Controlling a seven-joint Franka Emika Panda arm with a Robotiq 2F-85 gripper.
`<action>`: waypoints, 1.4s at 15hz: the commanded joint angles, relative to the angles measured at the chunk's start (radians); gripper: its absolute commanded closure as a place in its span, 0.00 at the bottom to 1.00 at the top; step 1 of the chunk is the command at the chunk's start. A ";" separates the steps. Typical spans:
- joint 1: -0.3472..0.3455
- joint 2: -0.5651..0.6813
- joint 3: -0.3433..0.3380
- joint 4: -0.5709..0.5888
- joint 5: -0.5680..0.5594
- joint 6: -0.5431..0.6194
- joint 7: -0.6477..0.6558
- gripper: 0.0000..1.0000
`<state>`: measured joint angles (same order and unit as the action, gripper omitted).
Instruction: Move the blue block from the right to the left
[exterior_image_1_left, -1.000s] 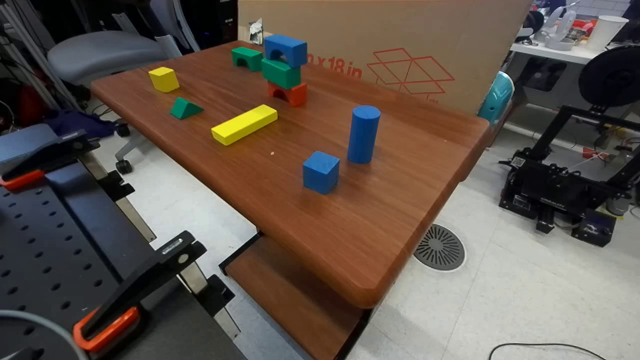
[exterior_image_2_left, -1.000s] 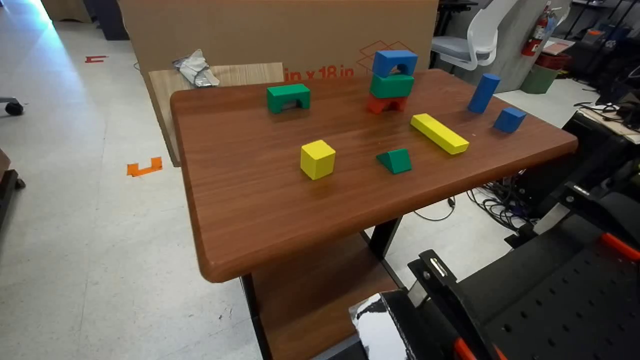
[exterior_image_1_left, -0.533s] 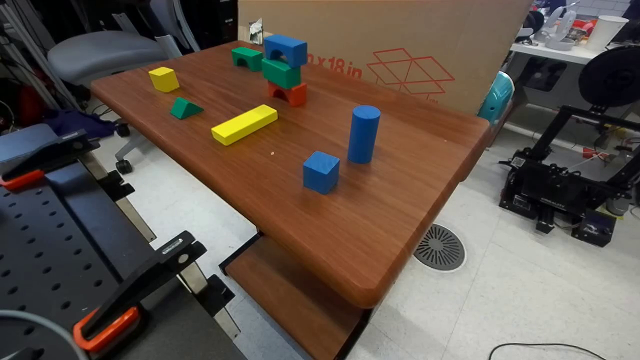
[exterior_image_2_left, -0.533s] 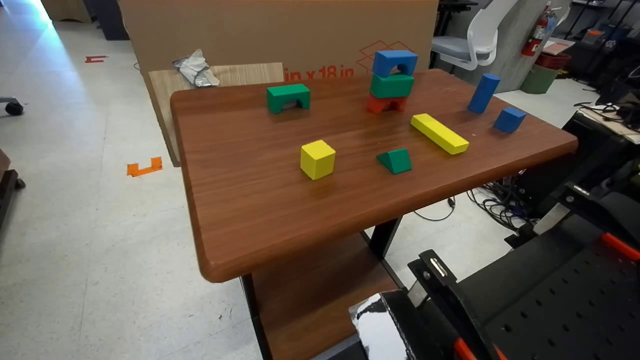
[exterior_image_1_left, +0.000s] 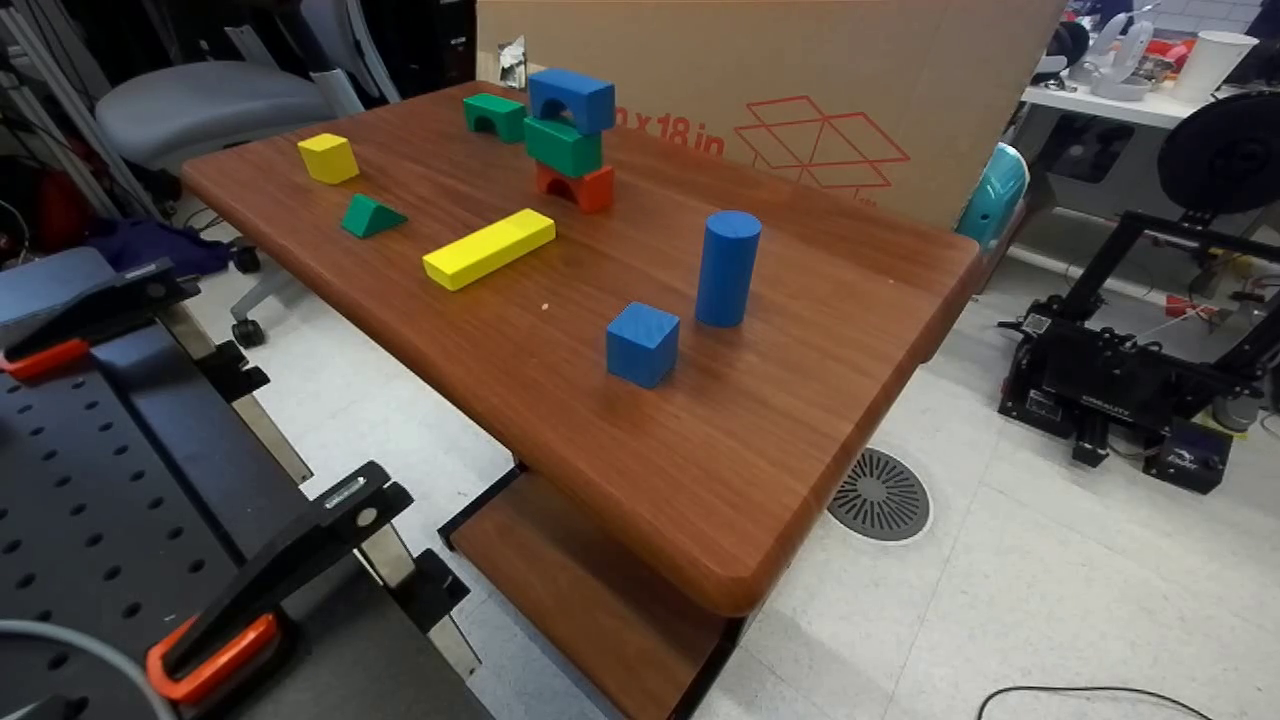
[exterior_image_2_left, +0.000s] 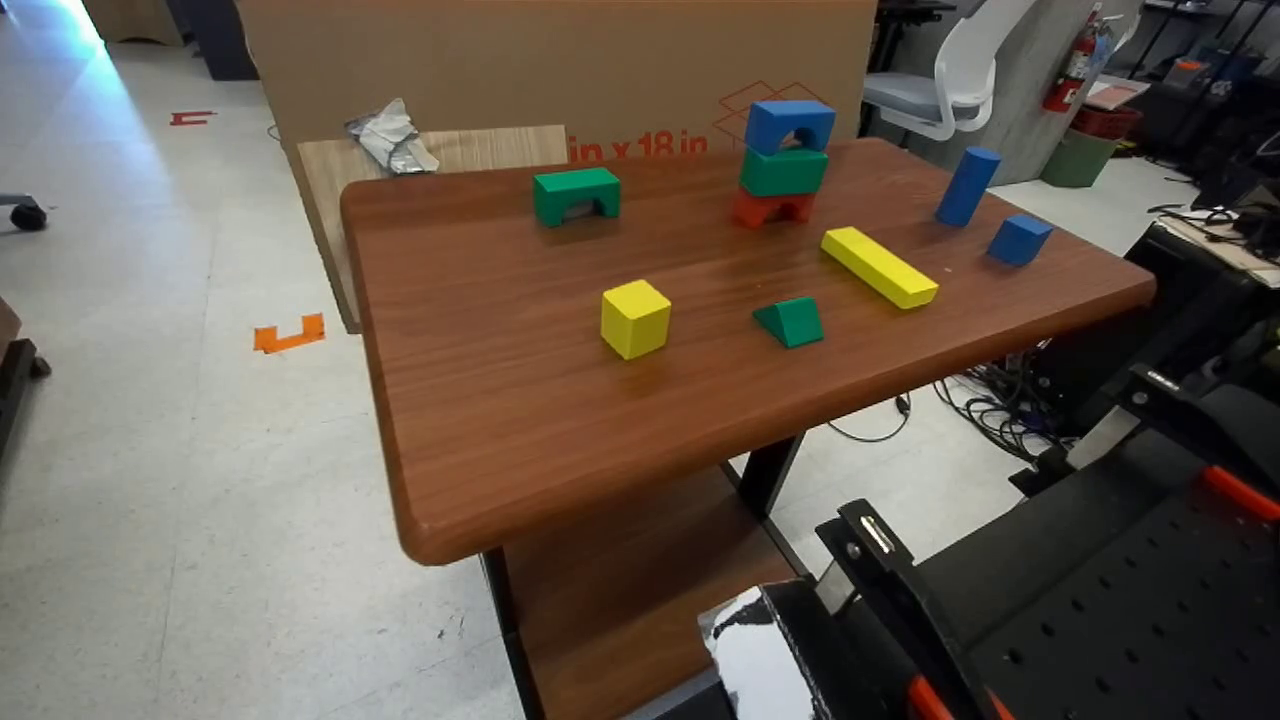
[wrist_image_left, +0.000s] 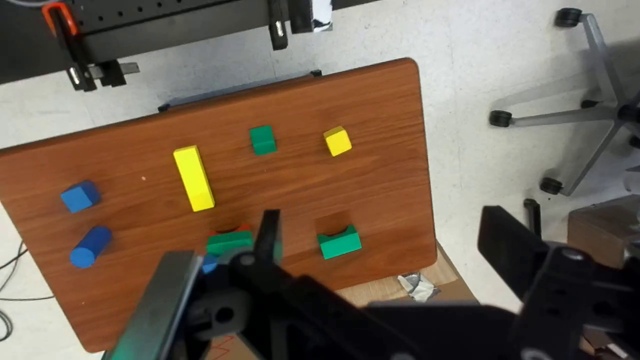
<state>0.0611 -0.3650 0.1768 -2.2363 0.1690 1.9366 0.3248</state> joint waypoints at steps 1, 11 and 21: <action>-0.015 0.101 -0.047 0.015 -0.057 0.098 -0.120 0.00; -0.030 0.367 -0.107 0.054 -0.153 0.307 -0.186 0.00; -0.030 0.559 -0.164 0.130 -0.285 0.373 -0.169 0.00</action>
<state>0.0274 0.1340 0.0249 -2.1451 -0.0767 2.2687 0.1500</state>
